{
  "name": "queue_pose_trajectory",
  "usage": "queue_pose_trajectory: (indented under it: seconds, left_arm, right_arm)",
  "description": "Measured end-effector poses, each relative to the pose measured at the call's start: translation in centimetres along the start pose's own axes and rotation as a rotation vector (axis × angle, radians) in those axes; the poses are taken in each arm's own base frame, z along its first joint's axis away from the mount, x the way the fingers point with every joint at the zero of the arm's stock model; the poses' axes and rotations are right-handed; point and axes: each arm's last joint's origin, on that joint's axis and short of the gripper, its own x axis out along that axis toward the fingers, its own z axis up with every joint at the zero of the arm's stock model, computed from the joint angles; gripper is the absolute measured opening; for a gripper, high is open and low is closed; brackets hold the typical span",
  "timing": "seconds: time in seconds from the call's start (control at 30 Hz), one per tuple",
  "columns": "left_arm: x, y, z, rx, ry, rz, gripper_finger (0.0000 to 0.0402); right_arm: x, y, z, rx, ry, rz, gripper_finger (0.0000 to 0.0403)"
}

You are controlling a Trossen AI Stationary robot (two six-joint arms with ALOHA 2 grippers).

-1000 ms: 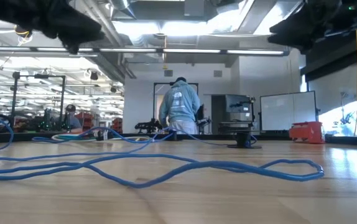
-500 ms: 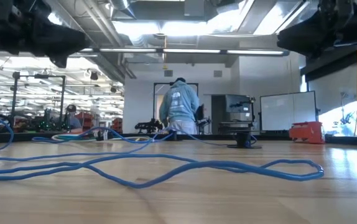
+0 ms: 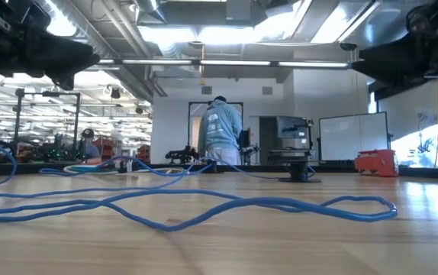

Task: Coil cords
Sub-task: Return to Home Position

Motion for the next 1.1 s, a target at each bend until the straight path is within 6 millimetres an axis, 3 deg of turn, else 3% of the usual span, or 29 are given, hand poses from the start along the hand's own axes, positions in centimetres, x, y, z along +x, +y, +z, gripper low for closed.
queue_pose_trajectory:
  seconds: [0.23, 0.8, 0.93, 1.1]
  left_arm:
    - [-0.01, 0.0, -0.02, 0.05, 0.002, 0.0, 0.0113]
    - [0.0, 0.0, -0.05, -0.01, 0.005, 0.0, 0.0113]
    - [0.0, 0.0, -0.05, -0.01, 0.005, 0.0, 0.0113]
    - [0.0, 0.0, -0.05, -0.01, 0.005, 0.0, 0.0114]
  right_arm:
    - [0.08, -0.07, -0.44, -0.02, 0.044, -0.026, 0.0198]
    - [0.11, -0.04, -0.58, -0.067, 0.054, -0.017, 0.0198]
    - [0.11, -0.04, -0.6, 0.157, 0.053, -0.02, 0.0198]
    - [0.11, -0.03, -0.61, 0.193, 0.053, -0.02, 0.0198]
